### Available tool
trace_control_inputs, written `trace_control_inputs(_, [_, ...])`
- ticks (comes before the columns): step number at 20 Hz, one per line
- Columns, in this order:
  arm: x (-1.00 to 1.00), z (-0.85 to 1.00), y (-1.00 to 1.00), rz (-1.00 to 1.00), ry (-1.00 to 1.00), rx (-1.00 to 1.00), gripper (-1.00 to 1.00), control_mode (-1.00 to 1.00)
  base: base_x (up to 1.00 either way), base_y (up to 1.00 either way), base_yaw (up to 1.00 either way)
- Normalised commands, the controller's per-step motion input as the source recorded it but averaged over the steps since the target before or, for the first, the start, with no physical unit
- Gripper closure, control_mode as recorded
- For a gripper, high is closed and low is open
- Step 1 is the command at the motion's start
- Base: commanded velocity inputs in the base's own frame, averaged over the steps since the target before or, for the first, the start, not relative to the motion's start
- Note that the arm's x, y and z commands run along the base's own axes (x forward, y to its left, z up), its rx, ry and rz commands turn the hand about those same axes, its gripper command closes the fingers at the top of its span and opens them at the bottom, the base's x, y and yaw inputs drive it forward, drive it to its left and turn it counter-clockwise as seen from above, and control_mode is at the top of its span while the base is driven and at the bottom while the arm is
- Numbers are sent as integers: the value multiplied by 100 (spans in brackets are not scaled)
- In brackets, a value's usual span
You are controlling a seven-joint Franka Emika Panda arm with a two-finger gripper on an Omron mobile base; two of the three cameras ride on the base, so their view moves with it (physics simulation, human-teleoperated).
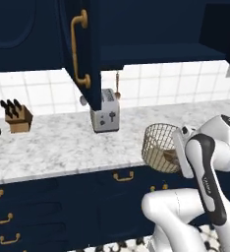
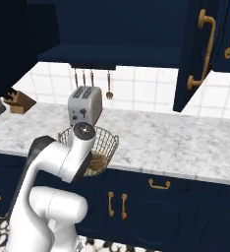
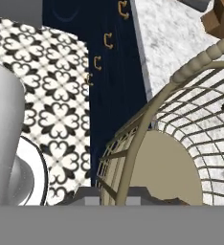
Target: Open the cabinet, pick up the bread from the cabinet and place it in the basket. Then move the basket to the dining counter.
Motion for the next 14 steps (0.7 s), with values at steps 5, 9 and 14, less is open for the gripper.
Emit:
trace_control_inputs(5, [0, 0, 0, 0, 0, 0, 100, 100, -100, 1, 20])
trace_control_inputs(9, [0, 0, 0, 0, 0, 0, 100, 100, -89, 0, -4])
trace_control_inputs(14, [0, 0, 0, 0, 0, 0, 100, 100, -3, 31, -85])
